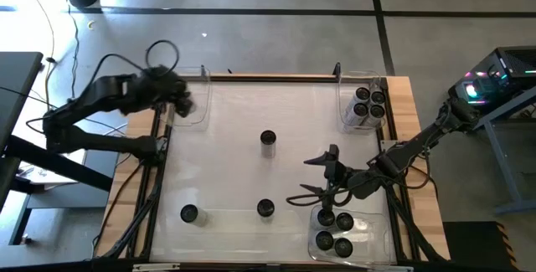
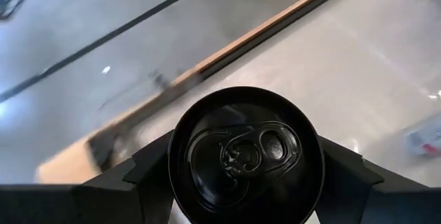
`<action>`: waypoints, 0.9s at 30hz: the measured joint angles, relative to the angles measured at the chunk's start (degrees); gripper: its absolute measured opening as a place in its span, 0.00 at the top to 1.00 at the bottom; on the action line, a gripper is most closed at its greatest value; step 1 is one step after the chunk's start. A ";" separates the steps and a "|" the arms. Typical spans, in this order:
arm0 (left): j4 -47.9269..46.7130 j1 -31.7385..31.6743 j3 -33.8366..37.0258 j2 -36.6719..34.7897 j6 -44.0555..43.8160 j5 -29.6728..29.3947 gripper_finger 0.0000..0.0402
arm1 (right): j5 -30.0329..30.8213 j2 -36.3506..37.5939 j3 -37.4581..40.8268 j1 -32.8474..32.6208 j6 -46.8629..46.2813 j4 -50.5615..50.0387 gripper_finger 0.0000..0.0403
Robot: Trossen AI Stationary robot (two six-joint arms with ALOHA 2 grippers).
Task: Sort soda cans
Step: Put the top right pink soda can into the top left transparent bin
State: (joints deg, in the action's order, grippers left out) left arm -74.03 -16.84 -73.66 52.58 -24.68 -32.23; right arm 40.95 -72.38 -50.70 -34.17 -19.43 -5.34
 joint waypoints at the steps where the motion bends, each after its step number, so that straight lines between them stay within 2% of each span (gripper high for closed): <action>1: -1.99 0.35 0.42 -0.87 -1.67 -0.99 0.39 | 0.00 0.00 0.00 0.00 0.03 0.02 0.19; 4: -5.44 0.96 3.05 -3.52 -5.71 -4.18 0.39 | 0.04 0.00 0.00 0.00 0.37 0.00 0.19; 11: -3.99 0.49 13.00 -7.75 -9.68 -7.32 0.39 | 0.07 0.00 0.00 0.00 0.40 0.02 0.19; 18: 2.09 -2.26 20.63 -8.35 -11.66 -7.13 0.39 | 0.07 0.00 0.00 0.00 0.40 0.02 0.19; 27: 7.59 -8.34 26.75 -8.31 -9.14 -2.07 0.39 | 0.09 0.00 0.00 0.01 0.42 0.02 0.19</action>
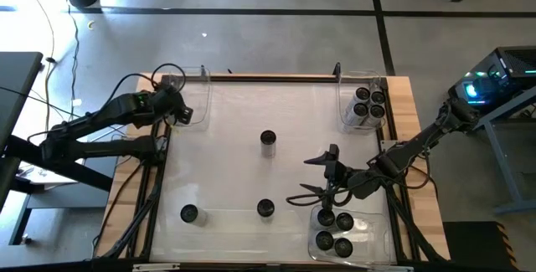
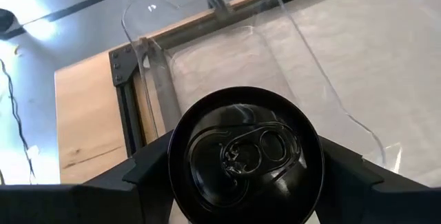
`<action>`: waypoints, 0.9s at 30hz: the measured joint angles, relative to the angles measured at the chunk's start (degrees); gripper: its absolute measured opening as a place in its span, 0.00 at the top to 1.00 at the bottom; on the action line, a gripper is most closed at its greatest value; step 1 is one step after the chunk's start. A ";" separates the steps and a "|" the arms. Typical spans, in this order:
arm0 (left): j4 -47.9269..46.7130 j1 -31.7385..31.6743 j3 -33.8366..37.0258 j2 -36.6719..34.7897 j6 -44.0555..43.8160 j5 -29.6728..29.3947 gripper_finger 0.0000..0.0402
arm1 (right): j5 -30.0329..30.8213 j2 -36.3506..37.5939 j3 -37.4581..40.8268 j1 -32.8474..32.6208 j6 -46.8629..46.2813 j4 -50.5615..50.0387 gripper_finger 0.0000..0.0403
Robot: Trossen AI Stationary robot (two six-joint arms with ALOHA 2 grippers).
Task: Sort soda cans
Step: Put the top right pink soda can into the top left transparent bin
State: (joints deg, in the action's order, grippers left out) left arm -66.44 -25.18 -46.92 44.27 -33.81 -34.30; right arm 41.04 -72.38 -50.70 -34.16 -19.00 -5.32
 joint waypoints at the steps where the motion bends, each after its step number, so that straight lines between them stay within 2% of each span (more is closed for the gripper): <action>1: 0.55 -0.59 0.48 -0.02 0.15 0.55 0.39 | 0.00 0.00 0.00 -0.01 0.00 0.00 0.19; 15: 3.30 -7.27 3.30 0.04 2.91 5.94 0.37 | -0.02 0.00 0.00 0.01 0.00 -0.02 0.19; 27: 3.23 -11.79 3.35 0.19 6.64 14.35 0.26 | -0.04 0.00 0.00 0.01 -0.20 -0.02 0.19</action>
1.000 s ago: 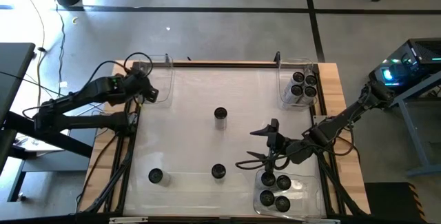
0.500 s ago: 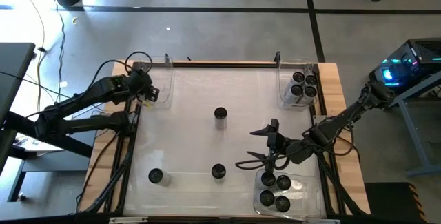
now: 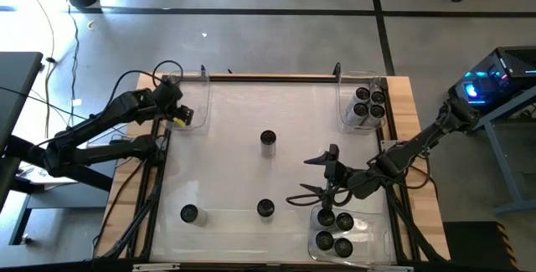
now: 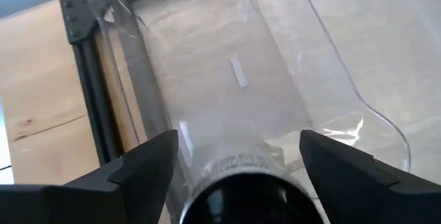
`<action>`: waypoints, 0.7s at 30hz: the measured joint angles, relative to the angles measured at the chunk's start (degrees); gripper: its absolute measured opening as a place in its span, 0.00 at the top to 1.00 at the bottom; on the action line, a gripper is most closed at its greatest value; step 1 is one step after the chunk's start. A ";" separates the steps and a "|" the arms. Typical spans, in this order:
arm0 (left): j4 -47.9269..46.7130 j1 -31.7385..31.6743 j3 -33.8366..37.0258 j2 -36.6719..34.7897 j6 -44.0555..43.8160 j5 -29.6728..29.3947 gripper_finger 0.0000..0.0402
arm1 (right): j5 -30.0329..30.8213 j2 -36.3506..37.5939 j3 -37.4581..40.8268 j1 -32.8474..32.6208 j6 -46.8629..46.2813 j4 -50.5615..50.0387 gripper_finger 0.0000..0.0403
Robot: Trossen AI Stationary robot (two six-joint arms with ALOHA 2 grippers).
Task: Sort soda cans
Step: Put the top right pink soda can into the top left transparent bin, then put the pink soda can into the top left transparent bin
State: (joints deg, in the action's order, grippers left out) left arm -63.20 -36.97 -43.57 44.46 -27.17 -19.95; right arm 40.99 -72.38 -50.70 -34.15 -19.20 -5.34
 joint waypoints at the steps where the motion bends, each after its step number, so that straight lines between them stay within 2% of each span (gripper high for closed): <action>1: -0.01 -0.35 0.00 -0.01 0.45 0.39 0.25 | 0.00 0.00 0.00 0.00 0.00 0.00 0.19; 8: -0.29 -2.92 -1.08 0.05 5.36 1.62 0.25 | -0.02 0.00 0.00 0.00 0.04 0.00 0.19; 16: 2.45 -3.89 -13.32 -0.13 10.99 1.60 0.25 | -0.01 0.00 0.00 0.00 0.11 -0.02 0.19; 18: 5.61 -3.16 -15.26 -0.21 12.67 4.58 0.25 | 0.00 0.00 0.00 0.00 0.13 0.00 0.19; 21: 14.70 -0.70 -14.93 -0.31 15.93 14.84 0.25 | 0.00 0.00 0.00 0.00 0.15 0.00 0.19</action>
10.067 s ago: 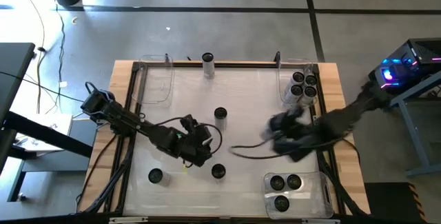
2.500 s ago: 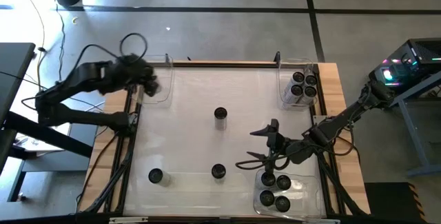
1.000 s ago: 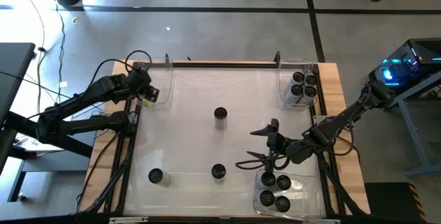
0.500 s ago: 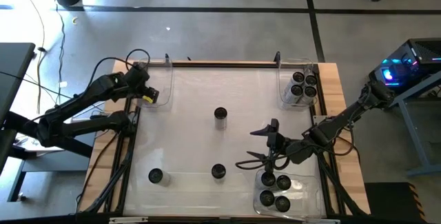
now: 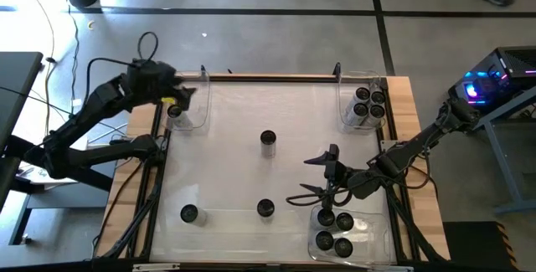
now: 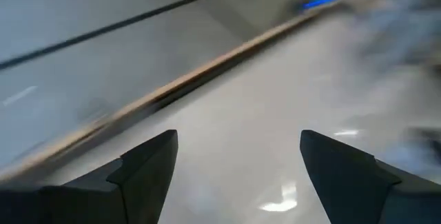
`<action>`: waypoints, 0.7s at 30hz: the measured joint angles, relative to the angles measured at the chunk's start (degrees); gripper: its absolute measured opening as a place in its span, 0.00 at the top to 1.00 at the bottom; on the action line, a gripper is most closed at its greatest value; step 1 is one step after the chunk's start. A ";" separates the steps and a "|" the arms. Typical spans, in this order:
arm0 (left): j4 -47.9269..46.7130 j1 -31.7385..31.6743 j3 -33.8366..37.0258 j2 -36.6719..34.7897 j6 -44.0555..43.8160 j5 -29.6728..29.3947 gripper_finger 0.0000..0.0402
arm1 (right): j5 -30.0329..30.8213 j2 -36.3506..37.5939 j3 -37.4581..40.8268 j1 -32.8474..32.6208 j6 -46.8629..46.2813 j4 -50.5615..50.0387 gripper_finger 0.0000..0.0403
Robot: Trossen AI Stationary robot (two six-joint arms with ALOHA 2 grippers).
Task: Sort soda cans
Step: Put the pink soda can into the top left transparent bin
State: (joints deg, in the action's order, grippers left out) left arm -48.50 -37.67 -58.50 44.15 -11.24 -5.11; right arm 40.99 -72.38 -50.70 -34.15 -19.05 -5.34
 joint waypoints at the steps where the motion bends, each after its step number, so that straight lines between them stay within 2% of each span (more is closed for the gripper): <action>1: 4.17 1.27 0.85 0.03 0.96 3.58 0.25 | 0.00 0.00 0.00 -0.01 -0.02 0.00 0.19; 4: 18.17 6.27 4.86 0.84 2.72 10.39 0.25 | 0.00 0.00 0.00 0.00 -0.13 0.00 0.19; 7: 31.18 12.25 9.59 3.11 7.07 10.83 0.25 | 0.00 0.00 0.00 -0.02 -0.48 -0.02 0.19; 11: 44.72 18.70 14.62 9.06 17.66 12.66 0.25 | 0.00 0.00 -0.01 -0.01 -1.49 -0.02 0.19; 17: 56.28 24.32 15.65 21.53 19.39 17.31 0.25 | 0.07 0.00 -0.01 -0.02 -1.92 -0.03 0.19; 21: 59.53 27.31 15.39 28.43 22.95 19.90 0.24 | 0.83 0.00 0.00 -0.02 -2.97 -0.08 0.19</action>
State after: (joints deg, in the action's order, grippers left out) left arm 11.03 -10.35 -43.11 72.59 11.70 14.79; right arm 41.82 -72.38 -50.70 -34.17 -22.02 -5.43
